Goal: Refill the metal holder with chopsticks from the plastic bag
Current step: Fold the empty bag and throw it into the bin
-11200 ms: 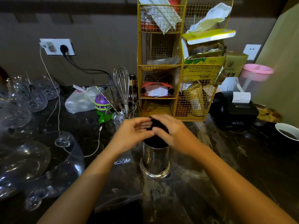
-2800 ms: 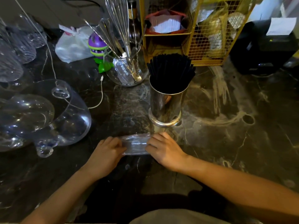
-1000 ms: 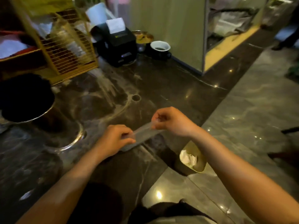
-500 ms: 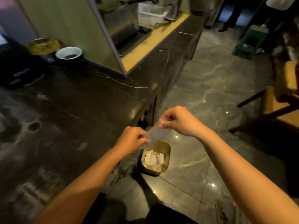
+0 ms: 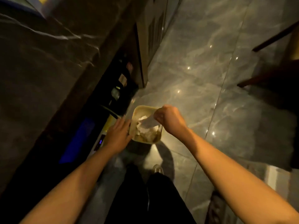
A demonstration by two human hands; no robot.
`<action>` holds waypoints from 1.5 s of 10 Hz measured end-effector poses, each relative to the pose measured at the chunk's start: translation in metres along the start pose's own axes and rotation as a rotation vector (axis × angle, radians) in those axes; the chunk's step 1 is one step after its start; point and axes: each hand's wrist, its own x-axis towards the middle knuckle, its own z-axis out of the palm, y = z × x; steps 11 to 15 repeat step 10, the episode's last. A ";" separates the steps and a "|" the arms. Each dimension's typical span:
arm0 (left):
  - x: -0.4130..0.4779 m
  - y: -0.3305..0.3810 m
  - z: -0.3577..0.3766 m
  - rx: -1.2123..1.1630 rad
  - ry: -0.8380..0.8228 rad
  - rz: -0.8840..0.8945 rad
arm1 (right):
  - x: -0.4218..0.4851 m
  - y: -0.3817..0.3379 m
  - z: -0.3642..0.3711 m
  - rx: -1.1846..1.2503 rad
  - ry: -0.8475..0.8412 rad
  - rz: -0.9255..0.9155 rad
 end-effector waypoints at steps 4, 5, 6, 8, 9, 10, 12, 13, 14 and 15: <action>0.130 -0.083 0.221 0.182 -0.118 -0.111 | 0.111 0.171 0.274 -0.077 -0.307 0.100; 0.159 -0.098 0.261 0.193 -0.110 -0.122 | 0.140 0.197 0.331 -0.112 -0.389 0.113; 0.176 -0.112 0.289 0.199 -0.084 -0.138 | 0.166 0.213 0.375 -0.119 -0.442 0.112; 0.185 -0.126 0.308 0.210 -0.033 -0.104 | 0.205 0.230 0.436 -0.161 -0.597 0.077; 0.184 -0.127 0.310 0.235 -0.028 -0.096 | 0.213 0.232 0.456 -0.161 -0.668 0.078; 0.185 -0.129 0.310 0.230 -0.036 -0.093 | 0.208 0.231 0.461 -0.102 -0.713 0.127; 0.185 -0.129 0.310 0.230 -0.036 -0.093 | 0.208 0.231 0.461 -0.102 -0.713 0.127; 0.185 -0.129 0.310 0.230 -0.036 -0.093 | 0.208 0.231 0.461 -0.102 -0.713 0.127; 0.185 -0.129 0.310 0.230 -0.036 -0.093 | 0.208 0.231 0.461 -0.102 -0.713 0.127; 0.185 -0.129 0.310 0.230 -0.036 -0.093 | 0.208 0.231 0.461 -0.102 -0.713 0.127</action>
